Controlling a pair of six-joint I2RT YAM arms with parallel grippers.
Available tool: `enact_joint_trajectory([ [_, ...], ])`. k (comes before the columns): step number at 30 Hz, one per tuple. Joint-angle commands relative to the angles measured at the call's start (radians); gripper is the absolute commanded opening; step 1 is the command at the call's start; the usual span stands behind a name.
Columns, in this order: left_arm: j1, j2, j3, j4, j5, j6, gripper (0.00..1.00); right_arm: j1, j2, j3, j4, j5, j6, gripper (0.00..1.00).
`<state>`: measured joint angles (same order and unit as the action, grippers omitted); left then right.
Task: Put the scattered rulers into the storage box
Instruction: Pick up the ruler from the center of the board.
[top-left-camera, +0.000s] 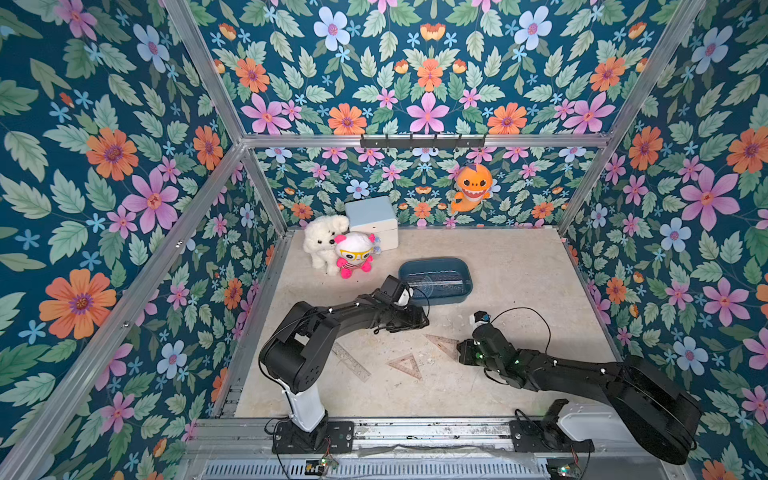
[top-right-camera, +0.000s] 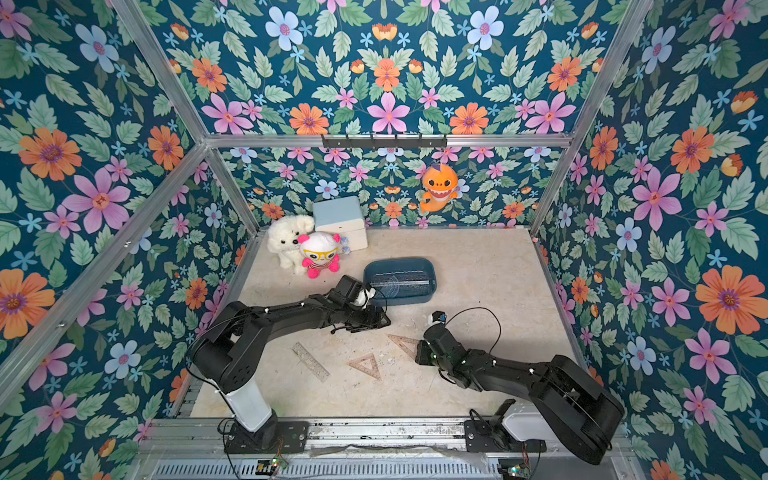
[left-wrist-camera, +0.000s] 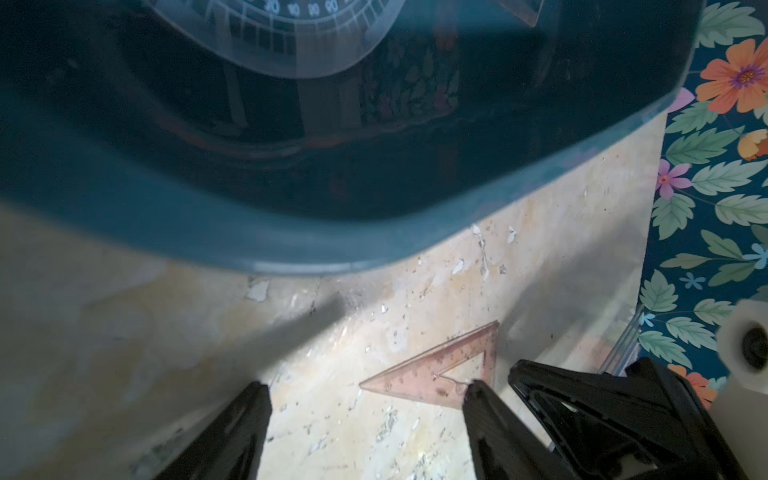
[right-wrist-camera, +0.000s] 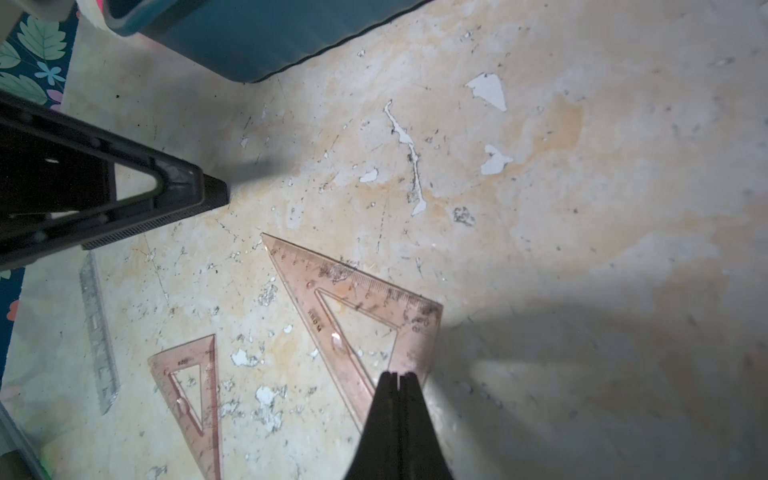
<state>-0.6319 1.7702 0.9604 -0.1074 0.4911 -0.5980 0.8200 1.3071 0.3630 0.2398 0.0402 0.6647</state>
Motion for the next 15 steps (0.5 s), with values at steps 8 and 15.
enact_joint_trajectory([
  [8, -0.008, 0.024, 0.003, -0.038, -0.005, 0.001, 0.78, 0.000, 0.023, -0.030, 0.068, -0.040, 0.029, 0.00],
  [15, -0.023, 0.044, 0.001, -0.038, 0.003, -0.005, 0.78, 0.001, 0.019, -0.080, 0.101, -0.042, 0.050, 0.00],
])
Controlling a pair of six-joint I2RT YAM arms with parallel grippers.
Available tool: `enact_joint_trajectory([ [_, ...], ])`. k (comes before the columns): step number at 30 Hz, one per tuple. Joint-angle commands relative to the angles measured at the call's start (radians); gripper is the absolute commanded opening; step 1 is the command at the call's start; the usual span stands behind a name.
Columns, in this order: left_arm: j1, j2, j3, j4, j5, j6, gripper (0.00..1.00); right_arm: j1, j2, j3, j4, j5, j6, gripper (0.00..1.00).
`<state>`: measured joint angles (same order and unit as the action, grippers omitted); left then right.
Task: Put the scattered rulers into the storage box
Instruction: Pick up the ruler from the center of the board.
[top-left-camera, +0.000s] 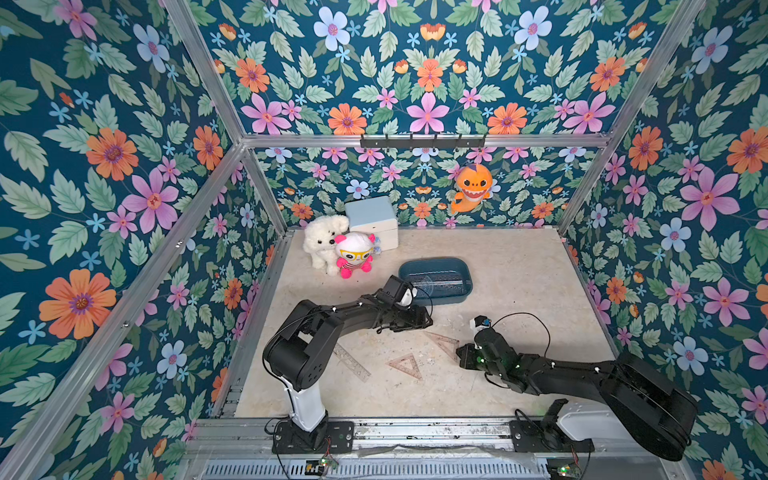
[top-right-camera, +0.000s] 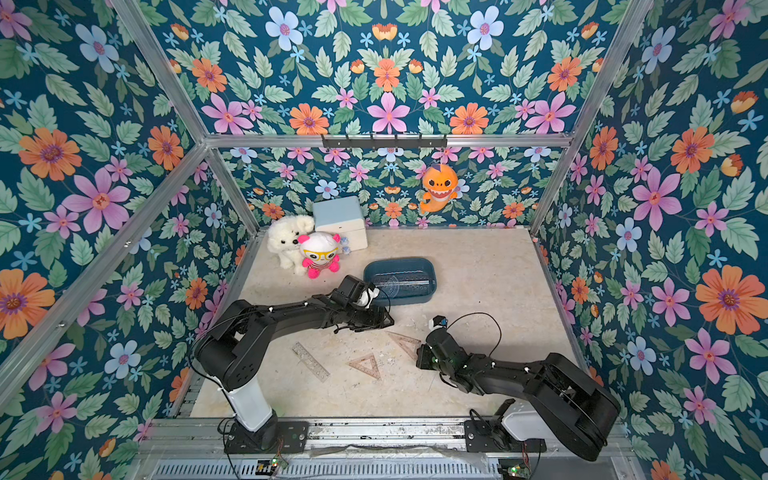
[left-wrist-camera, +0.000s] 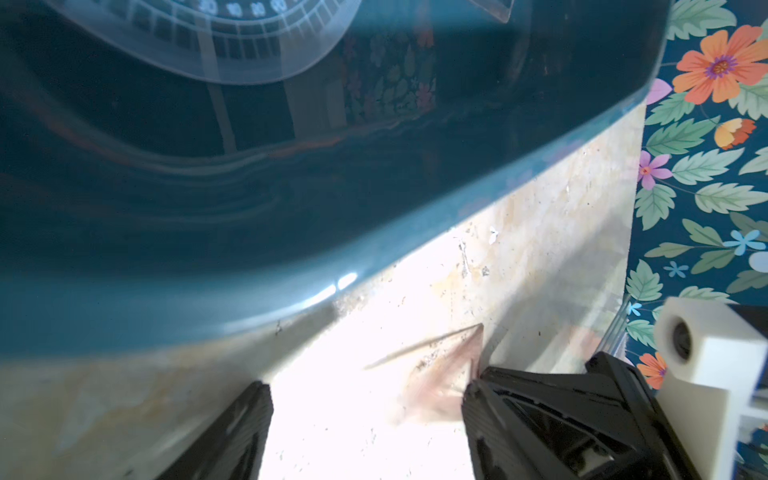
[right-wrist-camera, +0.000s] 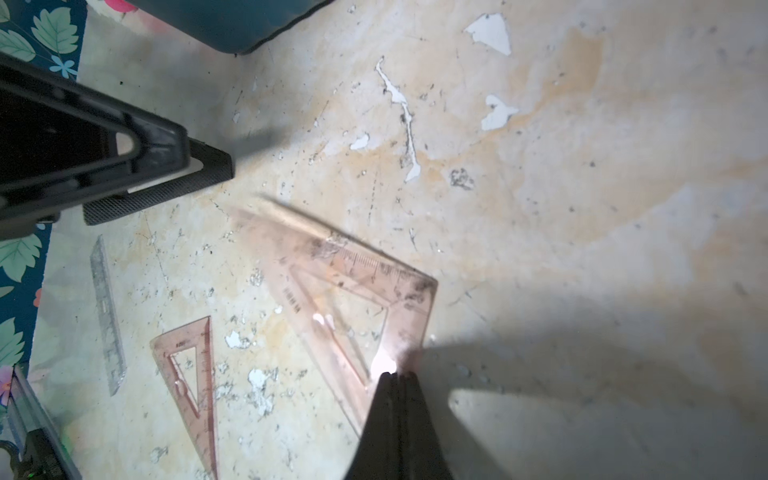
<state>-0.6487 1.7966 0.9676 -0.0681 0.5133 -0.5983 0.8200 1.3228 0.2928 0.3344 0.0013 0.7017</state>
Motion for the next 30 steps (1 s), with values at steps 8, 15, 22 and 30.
enact_joint_trajectory([
  [8, -0.024, 0.044, -0.009, -0.059, 0.001, -0.022, 0.77, 0.001, 0.012, -0.024, 0.034, -0.009, 0.015, 0.00],
  [15, -0.025, 0.037, -0.011, -0.061, -0.016, -0.024, 0.77, 0.001, -0.057, 0.010, 0.002, -0.001, 0.002, 0.00],
  [22, -0.025, 0.038, -0.013, -0.064, -0.021, -0.021, 0.77, 0.001, 0.012, 0.031, 0.039, -0.019, 0.000, 0.00],
  [30, -0.024, 0.044, -0.013, -0.067, -0.026, -0.017, 0.77, 0.001, 0.025, 0.012, 0.046, -0.023, 0.008, 0.00],
])
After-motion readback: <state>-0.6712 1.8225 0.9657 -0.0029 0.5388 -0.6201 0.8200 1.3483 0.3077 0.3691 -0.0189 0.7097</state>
